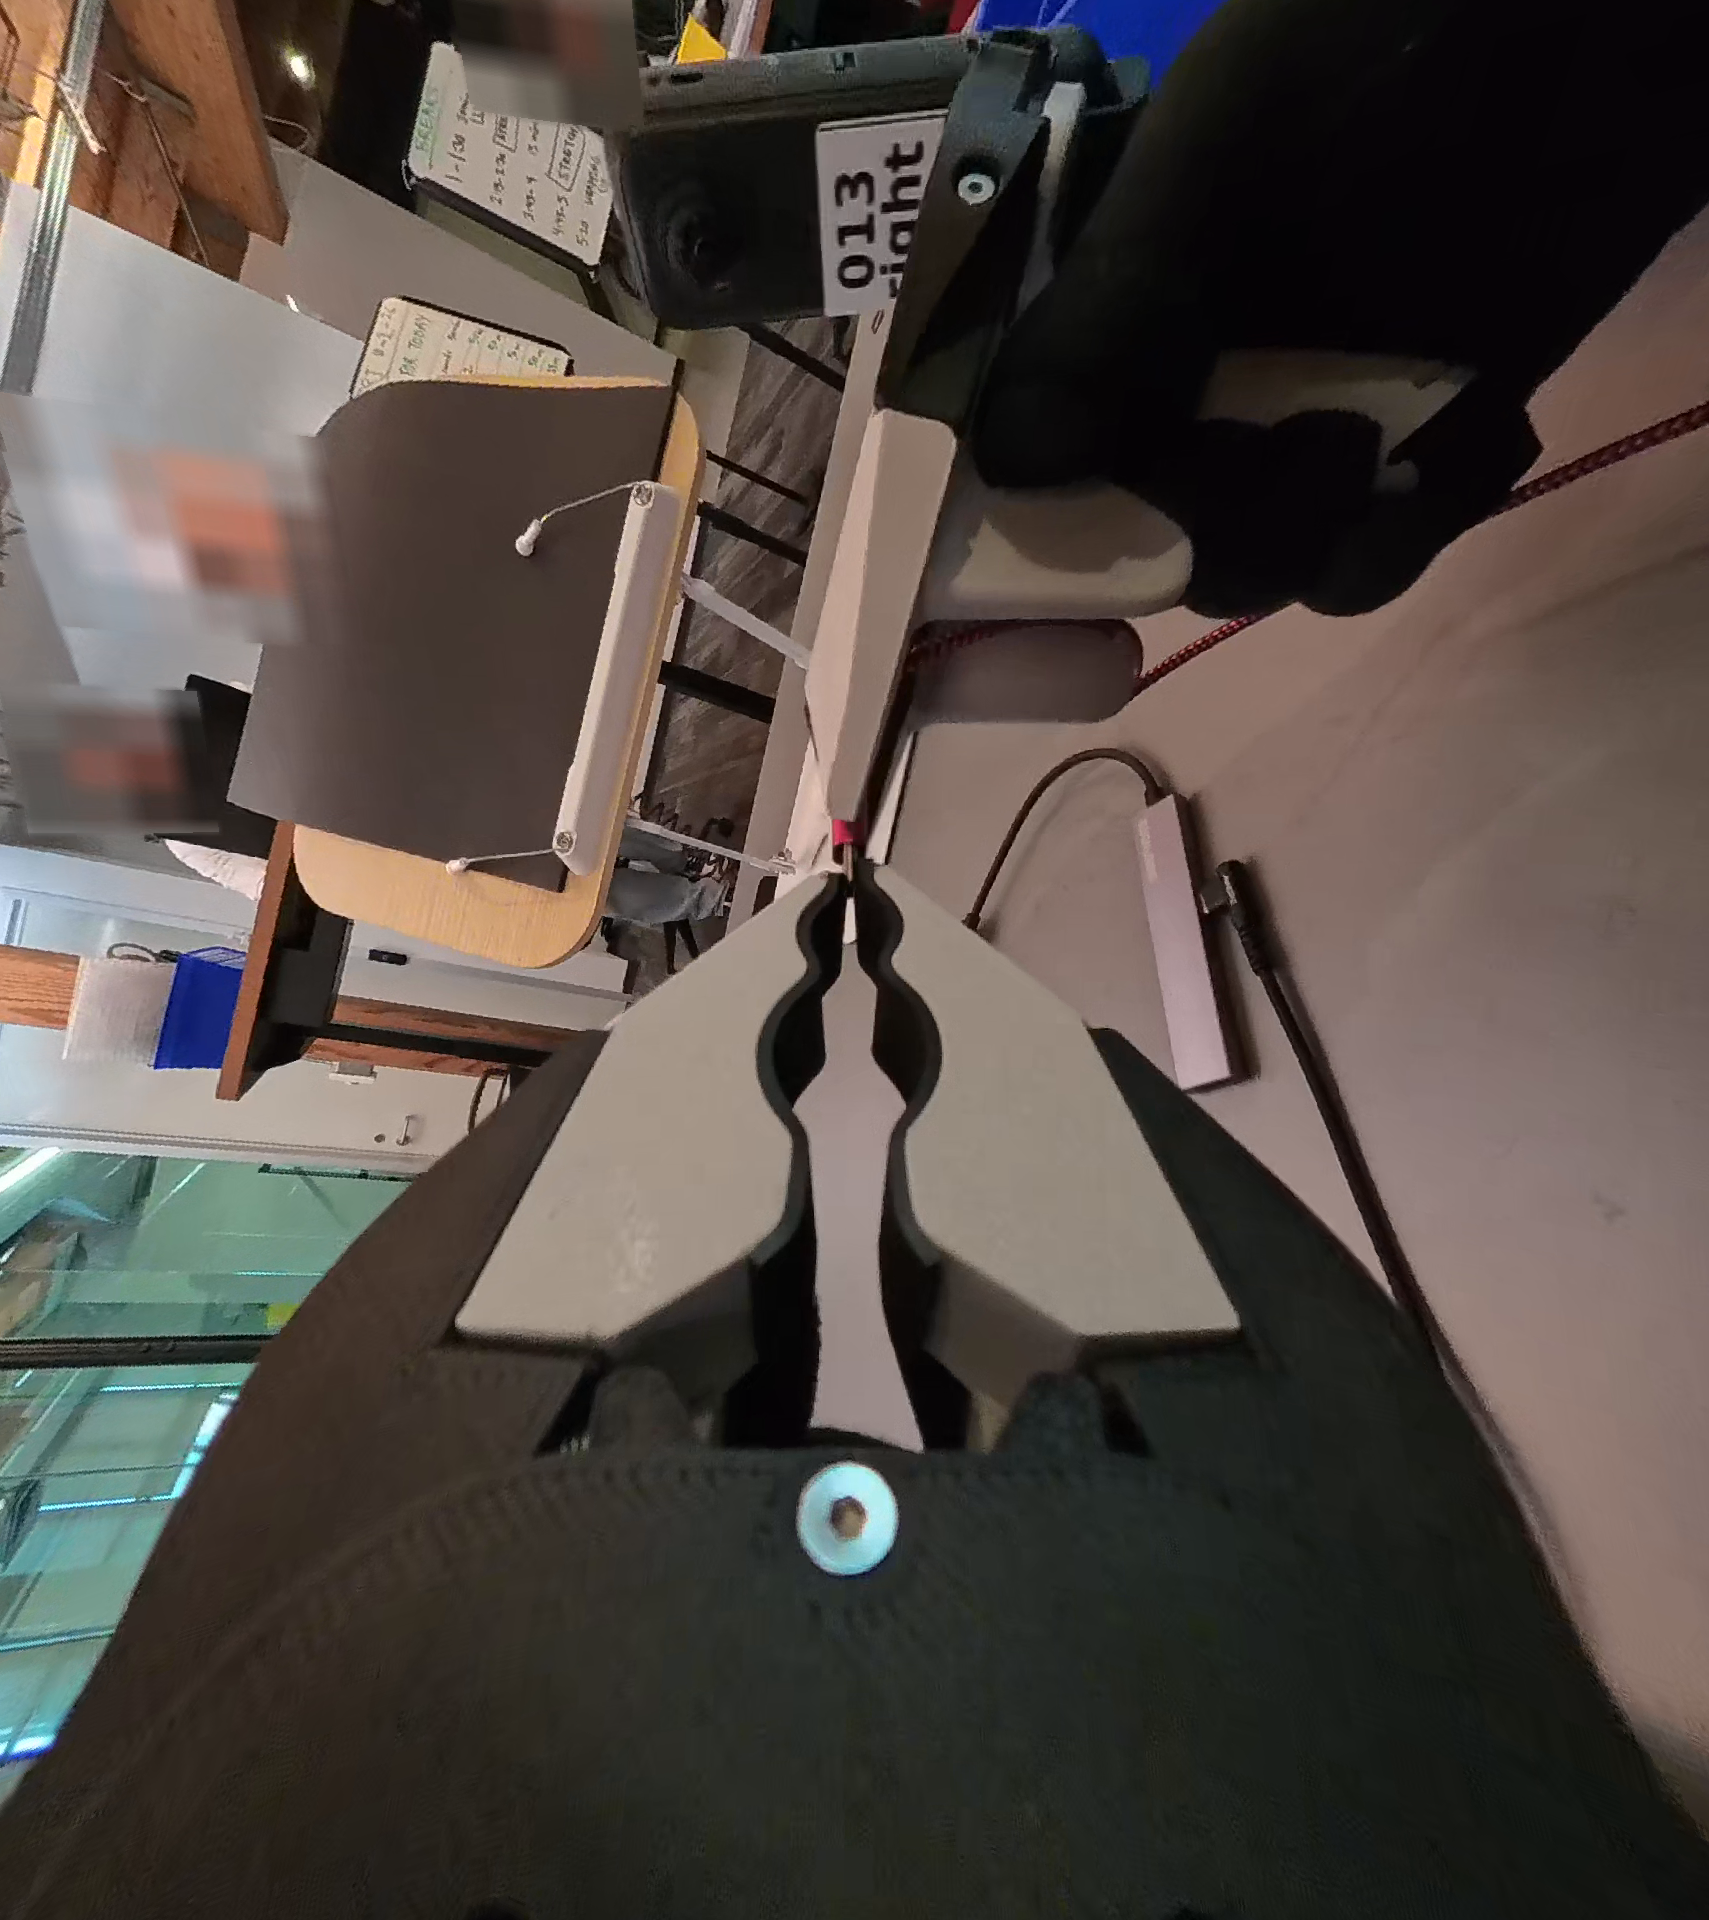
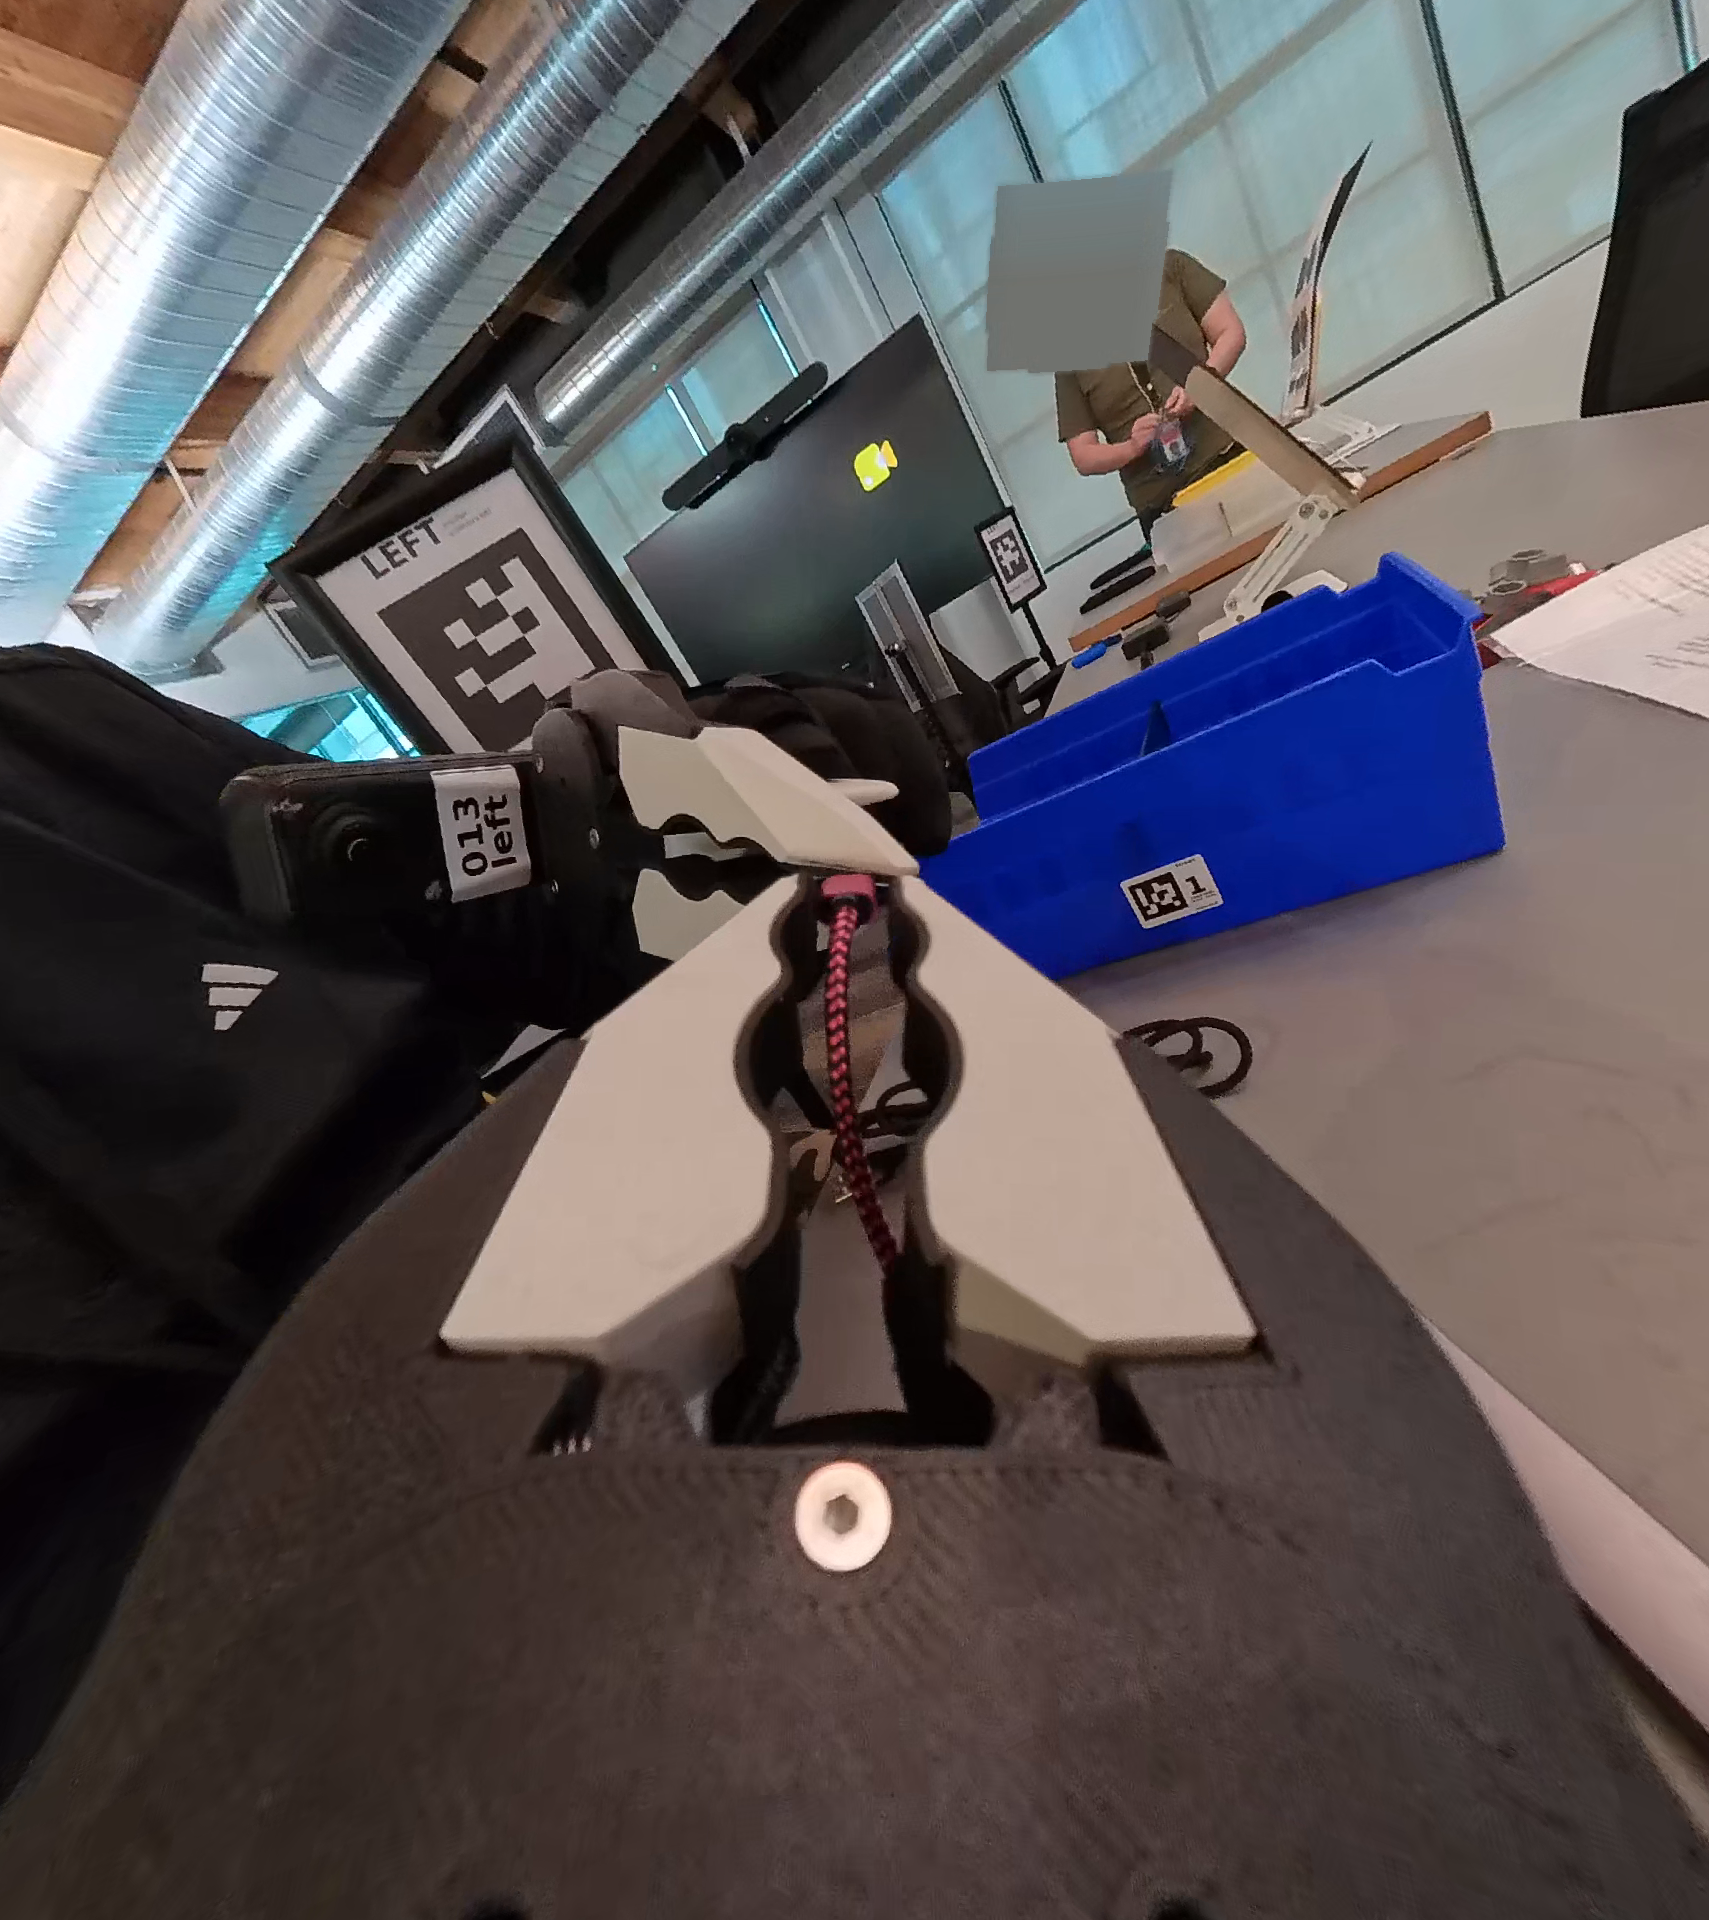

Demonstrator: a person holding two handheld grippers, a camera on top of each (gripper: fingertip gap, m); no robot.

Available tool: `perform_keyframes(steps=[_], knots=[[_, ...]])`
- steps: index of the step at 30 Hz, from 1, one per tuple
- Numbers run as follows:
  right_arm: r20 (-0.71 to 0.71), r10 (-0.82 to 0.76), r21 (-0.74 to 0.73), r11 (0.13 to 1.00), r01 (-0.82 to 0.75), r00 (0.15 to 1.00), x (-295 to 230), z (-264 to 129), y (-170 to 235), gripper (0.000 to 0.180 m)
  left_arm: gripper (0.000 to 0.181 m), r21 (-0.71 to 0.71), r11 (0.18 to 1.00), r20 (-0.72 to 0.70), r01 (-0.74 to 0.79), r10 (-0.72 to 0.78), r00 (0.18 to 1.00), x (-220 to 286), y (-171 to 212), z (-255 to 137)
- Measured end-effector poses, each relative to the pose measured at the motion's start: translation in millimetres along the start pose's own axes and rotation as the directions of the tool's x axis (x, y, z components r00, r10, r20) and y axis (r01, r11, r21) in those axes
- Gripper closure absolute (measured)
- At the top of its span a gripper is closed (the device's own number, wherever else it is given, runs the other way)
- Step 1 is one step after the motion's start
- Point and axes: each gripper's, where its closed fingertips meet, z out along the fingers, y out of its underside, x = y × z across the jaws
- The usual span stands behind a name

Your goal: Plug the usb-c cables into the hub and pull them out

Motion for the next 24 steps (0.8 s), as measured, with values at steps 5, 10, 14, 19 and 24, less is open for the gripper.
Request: perform_keyframes(steps=[5, 10, 14, 19, 24], knots=[[-0.002, 0.006, -0.004, 1.000, -0.006, 1.000, 1.0, -0.5, 0.8, 0.171, 0.181, -0.002, 1.000, 0.005, -0.001, 0.001, 1.000, 1.0, 0.9, 1.2], [-0.023, -0.016, -0.029, 0.999, 0.016, 1.000, 3.7, -0.8, 4.2, 0.171, 0.180, -0.002, 1.000, -0.019, 0.010, -0.010, 1.000, 5.2, 2.4, 2.7], [-0.064, -0.055, -0.027, 0.998, 0.053, 0.996, 6.8, -3.2, 1.2, 0.172, 0.165, -0.002, 0.997, -0.088, 0.079, -0.078, 0.993, 4.1, 12.3, 1.6], [-0.133, -0.097, 0.012, 0.995, 0.100, 0.986, 13.2, -14.8, -10.6, 0.172, 0.169, -0.111, 0.994, -0.326, 0.010, -0.046, 0.944, 17.8, 49.8, 7.7], [-0.179, -0.128, 0.031, 0.990, 0.135, 0.975, 17.2, -21.7, -17.5, 0.172, 0.156, -0.086, 0.952, -0.512, -0.294, 0.211, 0.832, 54.4, 70.9, 29.6]])
